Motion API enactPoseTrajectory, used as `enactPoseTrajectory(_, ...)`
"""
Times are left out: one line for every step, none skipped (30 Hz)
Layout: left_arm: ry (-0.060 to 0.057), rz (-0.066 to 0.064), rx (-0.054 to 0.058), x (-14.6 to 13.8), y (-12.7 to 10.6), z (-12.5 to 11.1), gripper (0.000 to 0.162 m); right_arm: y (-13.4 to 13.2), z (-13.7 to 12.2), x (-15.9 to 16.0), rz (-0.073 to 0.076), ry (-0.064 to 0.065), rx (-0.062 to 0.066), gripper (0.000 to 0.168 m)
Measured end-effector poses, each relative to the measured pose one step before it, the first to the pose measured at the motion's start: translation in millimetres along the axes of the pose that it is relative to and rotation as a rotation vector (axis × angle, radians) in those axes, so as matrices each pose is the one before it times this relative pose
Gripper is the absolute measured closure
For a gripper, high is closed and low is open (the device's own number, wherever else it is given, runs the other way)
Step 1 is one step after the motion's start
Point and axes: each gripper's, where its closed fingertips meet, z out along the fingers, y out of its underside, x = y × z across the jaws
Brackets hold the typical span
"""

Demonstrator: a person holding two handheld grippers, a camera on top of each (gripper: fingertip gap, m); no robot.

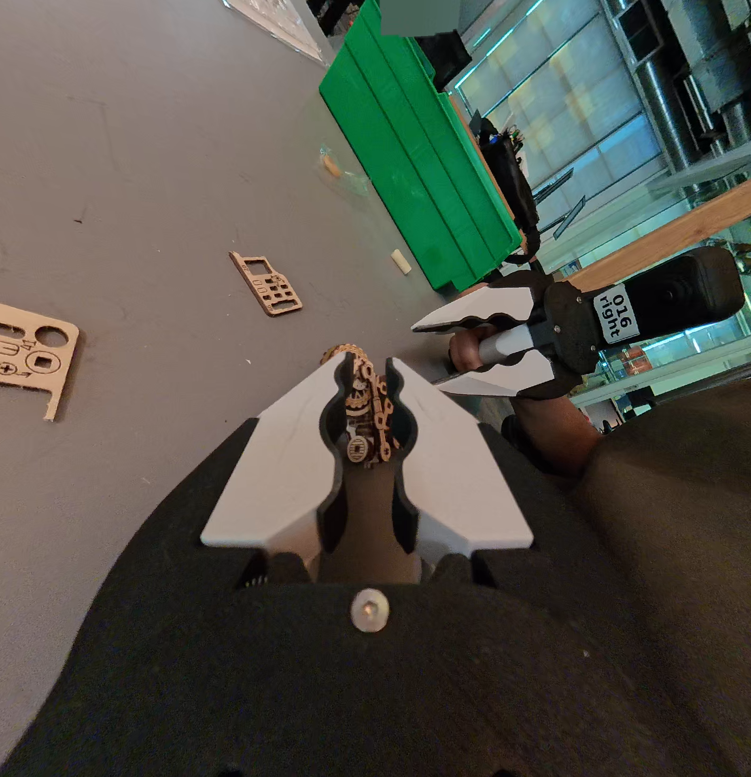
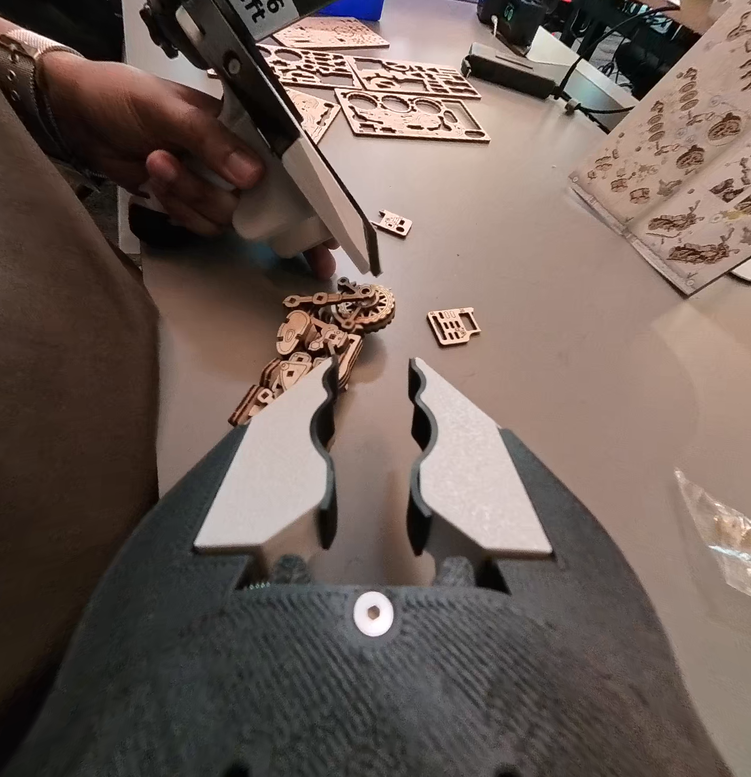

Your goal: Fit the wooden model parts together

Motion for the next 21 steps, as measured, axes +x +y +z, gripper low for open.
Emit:
enactPoseTrajectory(0.0047, -0.0032, 0.0034, 0.29, -0.61, -0.39, 0.147, -0.26, -0.23, 0.32, 0.0016, 0.0011, 0.002, 0.137)
enactPoseTrajectory(0.0067, -0.0057, 0.0045, 0.38, -0.67, -0.48, 0.144, -0.26, -0.17, 0.37, 0.0016, 0.001, 0.0018, 0.137)
enactPoseTrajectory(0.0069, -0.0066, 0.0063, 0.26, -1.06, -0.7, 0.143, -0.16, -0.16, 0.29, 0.0013, 0.0014, 0.0016, 0.137)
enactPoseTrajectory(0.0041, -0.0063, 0.0062, -0.01, -0.95, -0.58, 0.143, -0.17, -0.03, 0.33, 0.0008, 0.0021, 0.0009, 0.138)
enactPoseTrajectory(0.0042, -0.0054, 0.0037, 0.11, -0.7, -0.38, 0.143, 0.04, -0.05, 0.57, 0.0007, 0.0039, 0.0, 0.138)
enactPoseTrajectory(0.0035, -0.0033, 0.002, 0.21, -0.29, -0.25, 0.143, 0.04, 0.07, 0.59, 0.0007, 0.0047, -0.0008, 0.138)
enactPoseTrajectory(0.0009, -0.0008, 0.0017, 0.11, -0.24, -0.18, 0.143, 0.1, 0.07, 0.84, 0.0016, 0.0059, -0.0011, 0.138)
enactPoseTrajectory(-0.0013, 0.0012, 0.0013, -0.13, -0.11, -0.1, 0.143, 0.08, 0.21, 0.97, 0.0031, 0.0068, -0.0013, 0.137)
enactPoseTrajectory(-0.0014, 0.0027, 0.0005, 0.1, 0.07, -0.05, 0.143, -0.07, 0.08, 0.56, 0.0039, 0.0034, -0.0001, 0.138)
enactPoseTrajectory(-0.002, 0.0025, -0.0004, -0.1, 0.13, 0.08, 0.143, -0.1, -0.02, 1.17, 0.0061, 0.0067, 0.0002, 0.138)
enactPoseTrajectory(-0.0022, 0.0016, -0.0006, -0.13, 0.06, 0.14, 0.143, 0.07, 0.06, 2.17, 0.0091, 0.0119, -0.001, 0.138)
enactPoseTrajectory(-0.0027, 0.0002, -0.0006, -0.32, 0.13, 0.07, 0.144, 0.03, 0.02, 2.19, 0.0114, 0.01, -0.0007, 0.138)
enactPoseTrajectory(-0.0034, -0.0008, 0.0, -0.56, -0.02, 0.01, 0.144, 0.0, -0.13, 2.37, 0.0168, 0.0101, 0.0002, 0.138)
enactPoseTrajectory(-0.0034, -0.001, 0.001, -0.47, -0.18, -0.05, 0.144, 0.29, 0.09, 3.68, 0.0285, 0.0156, -0.0027, 0.138)
enactPoseTrajectory(-0.0027, -0.002, 0.0028, -0.47, -0.37, -0.2, 0.144, 0.64, 0.5, 2.36, 0.0394, 0.0035, -0.0063, 0.138)
enactPoseTrajectory(-0.0035, -0.0032, 0.0065, -0.72, -1.01, -0.38, 0.144, 0.85, 0.76, -0.18, 0.0477, -0.0148, -0.0084, 0.136)
enactPoseTrajectory(-0.0048, -0.0046, 0.0088, -1.03, -1.33, -0.61, 0.144, 0.36, 0.83, -1.76, 0.0516, -0.0254, -0.0055, 0.134)
enactPoseTrajectory(-0.0055, -0.0055, 0.0091, -1.16, -1.29, -0.66, 0.145, -0.68, 0.68, -3.23, 0.0461, -0.0341, 0.0017, 0.131)
enactPoseTrajectory(-0.0024, -0.0054, 0.0081, -0.79, -1.3, -0.54, 0.146, -1.45, 0.42, -3.8, 0.0343, -0.0345, 0.0068, 0.128)
enactPoseTrajectory(-0.0022, -0.0043, 0.0064, -0.7, -0.97, -0.44, 0.148, -2.08, 0.19, -2.89, 0.0216, -0.0222, 0.0087, 0.126)
enactPoseTrajectory(-0.0043, -0.0027, 0.0043, -0.71, -0.68, -0.11, 0.151, -1.96, 0.37, -2.2, 0.0079, -0.0092, 0.0066, 0.124)
